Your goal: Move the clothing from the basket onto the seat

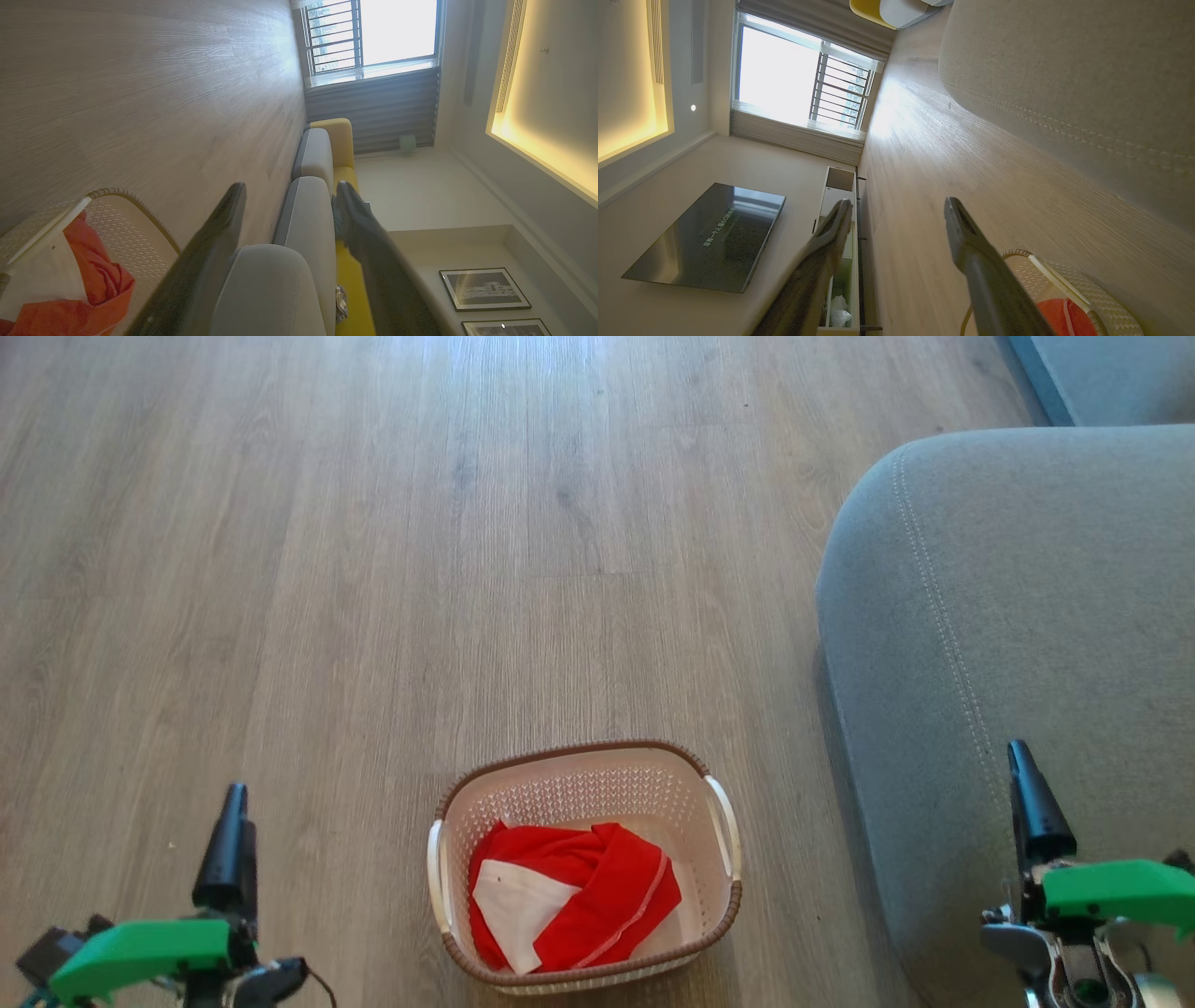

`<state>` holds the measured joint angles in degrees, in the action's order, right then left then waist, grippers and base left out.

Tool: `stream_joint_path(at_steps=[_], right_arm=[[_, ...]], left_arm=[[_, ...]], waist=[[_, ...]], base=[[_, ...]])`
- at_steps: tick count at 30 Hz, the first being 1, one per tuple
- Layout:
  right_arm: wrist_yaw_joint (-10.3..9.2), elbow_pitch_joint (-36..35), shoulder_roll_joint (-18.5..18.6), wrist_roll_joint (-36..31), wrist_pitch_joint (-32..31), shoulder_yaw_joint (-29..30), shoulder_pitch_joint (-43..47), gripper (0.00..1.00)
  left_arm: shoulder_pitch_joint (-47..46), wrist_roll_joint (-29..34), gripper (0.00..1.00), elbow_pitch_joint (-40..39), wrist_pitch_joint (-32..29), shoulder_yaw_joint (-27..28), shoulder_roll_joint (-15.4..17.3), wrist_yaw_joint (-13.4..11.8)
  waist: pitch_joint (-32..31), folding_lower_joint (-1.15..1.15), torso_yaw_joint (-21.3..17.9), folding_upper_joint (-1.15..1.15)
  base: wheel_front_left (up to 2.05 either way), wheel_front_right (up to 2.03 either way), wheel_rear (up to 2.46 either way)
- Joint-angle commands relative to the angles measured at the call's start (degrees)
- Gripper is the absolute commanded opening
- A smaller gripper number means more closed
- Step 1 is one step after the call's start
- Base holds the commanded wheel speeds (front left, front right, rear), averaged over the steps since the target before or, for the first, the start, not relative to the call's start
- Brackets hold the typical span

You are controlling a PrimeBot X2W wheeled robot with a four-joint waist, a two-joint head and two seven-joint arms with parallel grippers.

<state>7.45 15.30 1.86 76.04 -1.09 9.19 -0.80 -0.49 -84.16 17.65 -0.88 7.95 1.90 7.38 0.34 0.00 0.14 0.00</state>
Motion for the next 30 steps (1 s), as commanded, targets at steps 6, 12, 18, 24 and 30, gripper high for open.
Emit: stream_joint_path(at_steps=[6,12,18,24,30], right_arm=[[0.03,-6.0,0.5,-8.3,1.7,-1.4,-3.9,1.0],[0.03,-8.6,0.5,-14.4,2.7,-2.3,-4.4,1.0],[0.03,-10.6,0.6,-20.2,3.7,-3.5,-4.8,1.0],[0.03,-12.8,0.6,-26.0,4.7,-4.4,-5.4,1.0],[0.03,-14.5,0.6,-31.4,5.7,-5.4,-5.9,1.0]], left_arm=[[-4.5,4.4,1.0,-3.8,1.5,2.9,0.4,0.0],[-4.9,8.4,1.0,-6.3,2.6,3.2,0.5,0.0],[-5.4,12.2,1.0,-10.0,3.6,3.5,0.5,-1.0],[-6.1,18.4,1.0,-15.9,4.6,2.7,0.5,-4.5],[-5.8,24.8,1.0,-20.6,5.6,-1.1,0.6,-9.2]], waist=[[0.2,0.0,0.0,0.0],[0.3,0.0,0.1,0.0],[0.5,0.0,0.2,0.0],[0.8,0.0,0.2,0.0],[1.0,0.0,0.2,0.0]], base=[[0.0,0.0,0.0],[0.0,0.0,0.0],[0.0,0.0,0.0],[0.0,0.0,0.0],[0.0,0.0,0.0]])
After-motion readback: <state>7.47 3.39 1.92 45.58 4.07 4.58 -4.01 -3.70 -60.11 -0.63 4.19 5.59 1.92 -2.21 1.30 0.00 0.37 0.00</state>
